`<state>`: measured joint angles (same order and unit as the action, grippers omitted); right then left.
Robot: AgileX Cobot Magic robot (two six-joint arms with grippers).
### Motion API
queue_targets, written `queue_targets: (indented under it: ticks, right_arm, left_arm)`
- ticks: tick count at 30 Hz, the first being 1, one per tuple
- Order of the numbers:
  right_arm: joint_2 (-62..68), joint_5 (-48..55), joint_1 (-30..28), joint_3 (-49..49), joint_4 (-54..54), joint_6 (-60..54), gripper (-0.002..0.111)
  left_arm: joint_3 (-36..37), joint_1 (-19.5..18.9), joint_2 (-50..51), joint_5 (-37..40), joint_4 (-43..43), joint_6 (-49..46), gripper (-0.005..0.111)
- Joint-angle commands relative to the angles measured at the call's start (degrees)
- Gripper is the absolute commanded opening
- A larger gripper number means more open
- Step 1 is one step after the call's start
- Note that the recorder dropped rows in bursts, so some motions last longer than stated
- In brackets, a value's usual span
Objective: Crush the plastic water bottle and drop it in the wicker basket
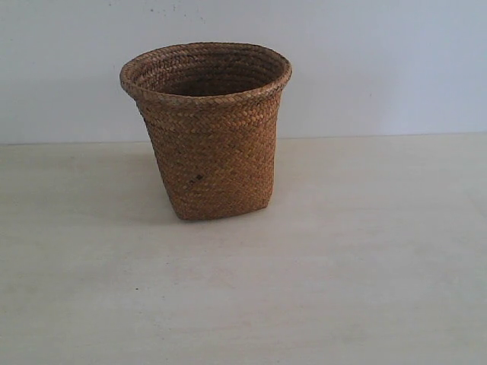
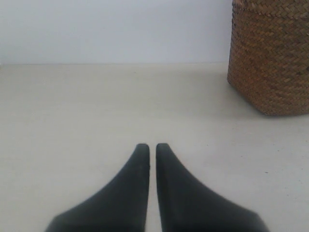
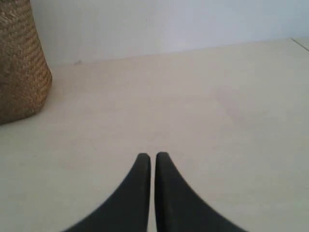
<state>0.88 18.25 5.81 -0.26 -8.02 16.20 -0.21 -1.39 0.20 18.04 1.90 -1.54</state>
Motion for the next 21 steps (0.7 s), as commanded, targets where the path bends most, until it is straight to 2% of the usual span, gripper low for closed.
queue_targets:
  ticks: [1,9,14,21]
  right_arm:
    - [-0.2,3.1,-0.1,0.3,-1.5,-0.5,0.0]
    - [-0.2,3.1,-0.2,0.3,-1.5,-0.2,0.0]
    - [-0.2,2.9,-3.1,0.3,-2.6,-0.5,0.0]
    - [-0.2,2.8,-3.5,0.3,-4.5,-0.3,0.0]
  left_arm:
    - [0.2,-0.2,-0.2,-0.6,-0.2,0.7,0.004]
    - [0.2,-0.2,-0.2,-0.6,-0.2,0.7,0.004]
    - [0.2,-0.2,-0.2,-0.6,-0.2,0.7,0.004]
    - [0.2,-0.2,-0.2,-0.6,-0.2,0.7,0.004]
